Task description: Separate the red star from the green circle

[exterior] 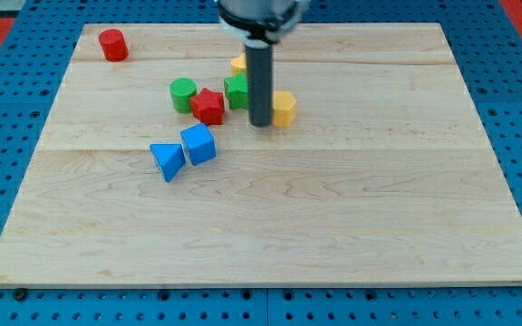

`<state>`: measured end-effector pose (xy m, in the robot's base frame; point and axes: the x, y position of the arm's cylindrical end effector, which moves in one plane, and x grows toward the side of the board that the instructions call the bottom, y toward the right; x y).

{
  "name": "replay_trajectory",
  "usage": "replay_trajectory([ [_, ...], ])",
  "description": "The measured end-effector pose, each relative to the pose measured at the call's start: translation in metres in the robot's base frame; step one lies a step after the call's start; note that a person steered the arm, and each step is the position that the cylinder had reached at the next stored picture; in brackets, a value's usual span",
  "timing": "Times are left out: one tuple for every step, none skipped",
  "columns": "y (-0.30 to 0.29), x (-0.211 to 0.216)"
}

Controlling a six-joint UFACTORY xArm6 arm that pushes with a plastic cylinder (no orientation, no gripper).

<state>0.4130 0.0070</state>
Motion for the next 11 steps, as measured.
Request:
replay_trajectory([
  [-0.016, 0.019],
  [-0.068, 0.019],
  [-0.096, 0.018],
  [-0.070, 0.018],
  [-0.072, 0.010],
  [-0.073, -0.021],
  [-0.073, -0.051],
  [-0.076, -0.077],
  [-0.129, -0.095],
  [-0.130, -0.097],
  [-0.154, -0.107],
])
